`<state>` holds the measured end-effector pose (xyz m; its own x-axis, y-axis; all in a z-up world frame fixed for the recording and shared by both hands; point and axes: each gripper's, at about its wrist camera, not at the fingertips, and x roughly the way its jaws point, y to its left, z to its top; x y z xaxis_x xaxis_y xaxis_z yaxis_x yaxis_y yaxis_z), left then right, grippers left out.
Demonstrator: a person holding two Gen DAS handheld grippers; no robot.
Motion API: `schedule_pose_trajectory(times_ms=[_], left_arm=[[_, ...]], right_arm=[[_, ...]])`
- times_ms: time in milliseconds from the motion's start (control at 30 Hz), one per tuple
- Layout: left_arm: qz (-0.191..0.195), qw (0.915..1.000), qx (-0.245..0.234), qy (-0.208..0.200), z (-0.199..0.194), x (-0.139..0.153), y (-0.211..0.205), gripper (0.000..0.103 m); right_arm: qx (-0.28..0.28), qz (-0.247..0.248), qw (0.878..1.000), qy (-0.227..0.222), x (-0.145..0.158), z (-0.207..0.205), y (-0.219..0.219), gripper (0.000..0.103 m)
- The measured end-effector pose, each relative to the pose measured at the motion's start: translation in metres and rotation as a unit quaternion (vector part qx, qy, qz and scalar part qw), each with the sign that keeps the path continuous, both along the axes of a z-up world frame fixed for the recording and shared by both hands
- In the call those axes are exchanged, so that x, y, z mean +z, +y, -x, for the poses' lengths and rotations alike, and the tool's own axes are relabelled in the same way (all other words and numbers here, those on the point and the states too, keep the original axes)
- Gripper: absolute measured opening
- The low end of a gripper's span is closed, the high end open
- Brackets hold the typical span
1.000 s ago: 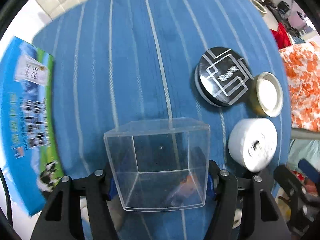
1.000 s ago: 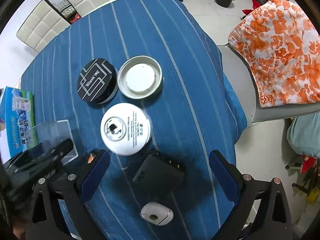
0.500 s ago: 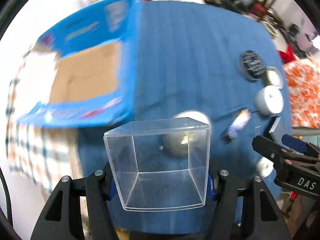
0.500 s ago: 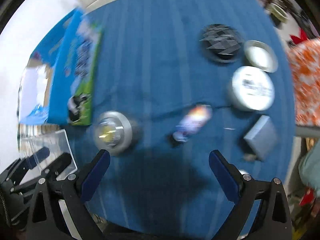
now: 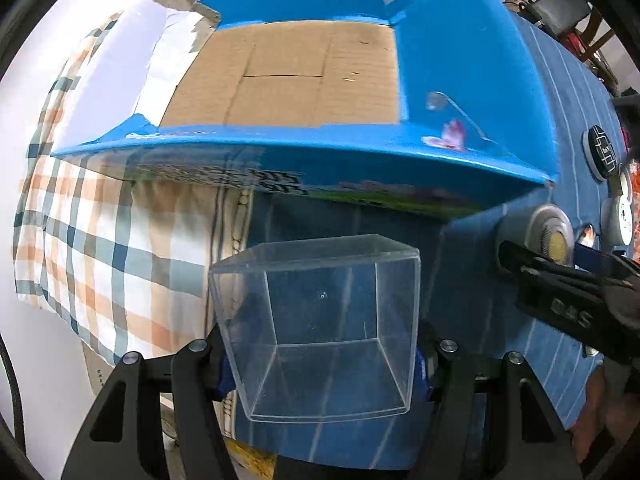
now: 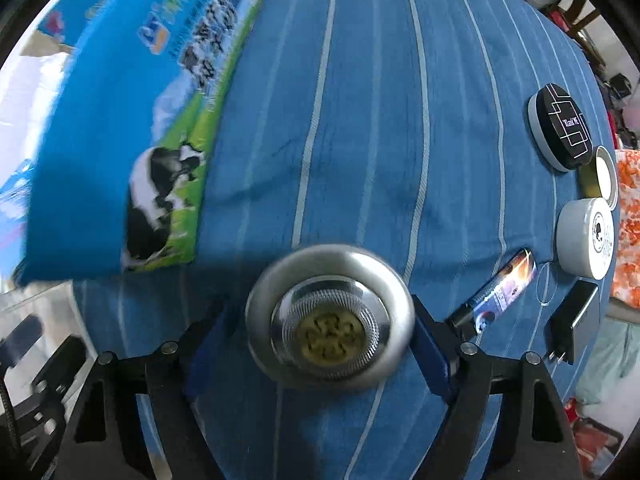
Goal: Organize rigid objects
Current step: 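Carry the clear box toward the blue box while the right gripper grasps the silver tin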
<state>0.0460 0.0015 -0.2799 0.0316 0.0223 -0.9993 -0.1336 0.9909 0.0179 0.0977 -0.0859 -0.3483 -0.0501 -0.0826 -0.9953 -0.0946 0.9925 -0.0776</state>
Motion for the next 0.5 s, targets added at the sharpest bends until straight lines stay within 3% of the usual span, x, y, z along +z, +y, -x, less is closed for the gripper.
schedule_pose_trajectory(times_ms=[67,500], left_arm=[[0.003,1.0000,-0.001,0.000,-0.001,0.000,0.004,0.062],[0.007,0.9992,-0.037,-0.014,-0.007,0.008,0.012,0.062]], right_arm=[[-0.001,0.017,1.000,-0.001,-0.005,-0.001,0.002,0.074],[-0.016,0.019,0.999,-0.027,0.008,0.025,-0.009,0.073]])
